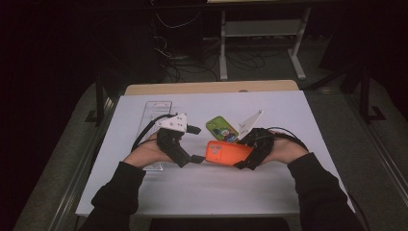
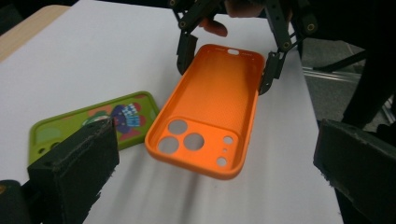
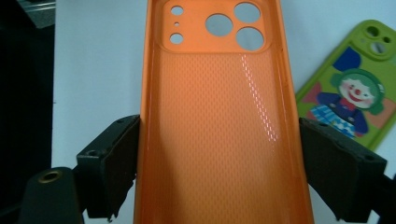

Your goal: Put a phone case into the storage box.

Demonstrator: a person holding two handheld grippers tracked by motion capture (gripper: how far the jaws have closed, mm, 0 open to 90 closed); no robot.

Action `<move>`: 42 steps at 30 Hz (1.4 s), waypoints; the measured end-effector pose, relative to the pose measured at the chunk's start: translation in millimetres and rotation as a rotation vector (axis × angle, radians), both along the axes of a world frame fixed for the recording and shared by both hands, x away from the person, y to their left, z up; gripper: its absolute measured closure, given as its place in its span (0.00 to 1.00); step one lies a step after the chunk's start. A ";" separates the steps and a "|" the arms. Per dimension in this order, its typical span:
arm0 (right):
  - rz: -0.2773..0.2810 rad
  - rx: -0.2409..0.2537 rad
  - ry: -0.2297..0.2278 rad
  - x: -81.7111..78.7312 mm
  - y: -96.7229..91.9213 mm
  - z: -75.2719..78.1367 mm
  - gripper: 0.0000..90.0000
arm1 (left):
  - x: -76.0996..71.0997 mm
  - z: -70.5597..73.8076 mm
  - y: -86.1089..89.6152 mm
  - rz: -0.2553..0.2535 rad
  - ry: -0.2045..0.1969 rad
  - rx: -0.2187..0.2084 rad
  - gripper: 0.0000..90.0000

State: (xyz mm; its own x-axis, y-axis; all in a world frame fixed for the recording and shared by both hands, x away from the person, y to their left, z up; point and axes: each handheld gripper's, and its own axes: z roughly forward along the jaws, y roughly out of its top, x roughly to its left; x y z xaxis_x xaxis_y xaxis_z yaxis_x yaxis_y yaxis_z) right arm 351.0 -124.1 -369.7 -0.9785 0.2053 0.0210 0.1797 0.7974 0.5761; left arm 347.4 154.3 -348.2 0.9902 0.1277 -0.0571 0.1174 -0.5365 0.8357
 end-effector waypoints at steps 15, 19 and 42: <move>0.078 -0.015 0.000 -12.3 16.1 -4.2 0.17 | -9.1 -12.4 -14.6 -0.056 0.010 0.071 0.00; 0.097 -0.013 -0.012 -15.4 20.2 -1.9 0.17 | -11.6 -14.6 -18.5 -0.065 0.016 0.098 0.00; 0.138 0.003 -0.016 -28.0 34.2 6.9 0.17 | -18.3 -29.3 -39.5 -0.126 -0.009 0.229 0.00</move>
